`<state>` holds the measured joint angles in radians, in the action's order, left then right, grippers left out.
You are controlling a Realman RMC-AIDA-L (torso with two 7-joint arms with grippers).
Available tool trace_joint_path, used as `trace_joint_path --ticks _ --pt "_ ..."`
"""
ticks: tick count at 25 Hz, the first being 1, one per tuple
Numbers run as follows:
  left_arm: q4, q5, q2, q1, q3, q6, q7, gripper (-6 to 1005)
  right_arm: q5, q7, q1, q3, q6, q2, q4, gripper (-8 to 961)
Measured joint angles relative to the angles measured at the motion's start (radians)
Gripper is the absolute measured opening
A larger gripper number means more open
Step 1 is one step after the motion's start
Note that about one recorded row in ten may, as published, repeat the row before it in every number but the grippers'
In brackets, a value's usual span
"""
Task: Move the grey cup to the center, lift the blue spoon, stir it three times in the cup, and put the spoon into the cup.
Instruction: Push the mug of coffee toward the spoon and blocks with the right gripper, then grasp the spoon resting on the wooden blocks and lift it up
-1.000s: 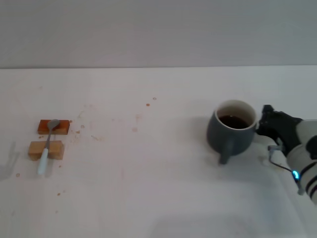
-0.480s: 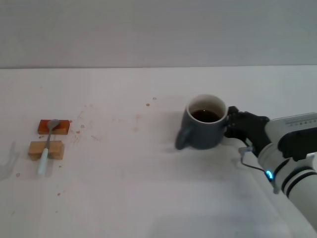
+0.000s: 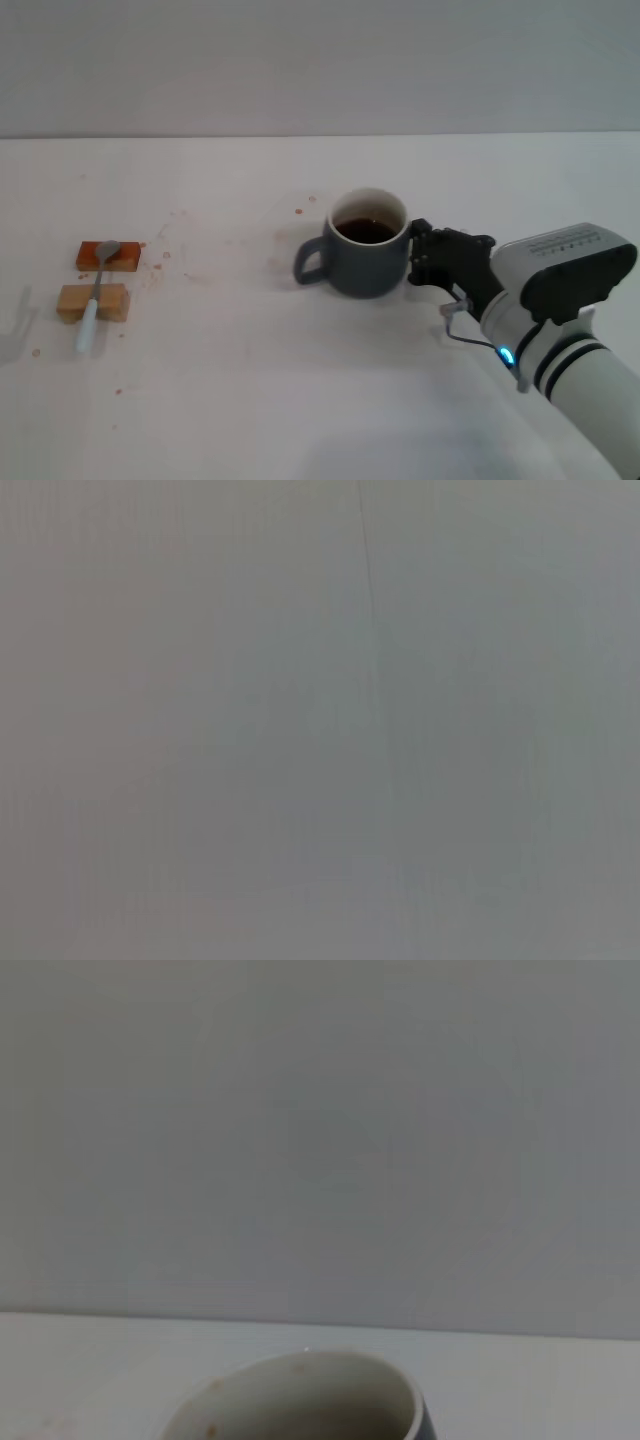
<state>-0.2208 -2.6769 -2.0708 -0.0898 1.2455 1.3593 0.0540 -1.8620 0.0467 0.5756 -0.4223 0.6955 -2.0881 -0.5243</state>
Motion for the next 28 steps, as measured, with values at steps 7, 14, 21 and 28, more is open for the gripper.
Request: trace_joint_path --ticks 7,14,21,28 --pt "0.0 0.0 0.0 0.002 0.0 0.006 0.0 792 -0.032 0.0 0.007 0.001 -0.029 -0.001 -0.04 -1" --pt "0.001 0.0 0.001 0.004 0.0 0.013 0.0 790 -0.052 -0.001 0.011 0.002 -0.052 -0.001 -0.065 -1" --pt "0.0 0.0 0.002 0.004 -0.003 0.015 0.006 787 -0.068 0.005 -0.036 0.002 0.051 0.001 -0.065 -2" --pt "0.0 -0.002 -0.002 0.005 -0.067 0.013 0.008 785 -0.071 0.006 -0.154 -0.01 0.373 0.005 0.05 -2"
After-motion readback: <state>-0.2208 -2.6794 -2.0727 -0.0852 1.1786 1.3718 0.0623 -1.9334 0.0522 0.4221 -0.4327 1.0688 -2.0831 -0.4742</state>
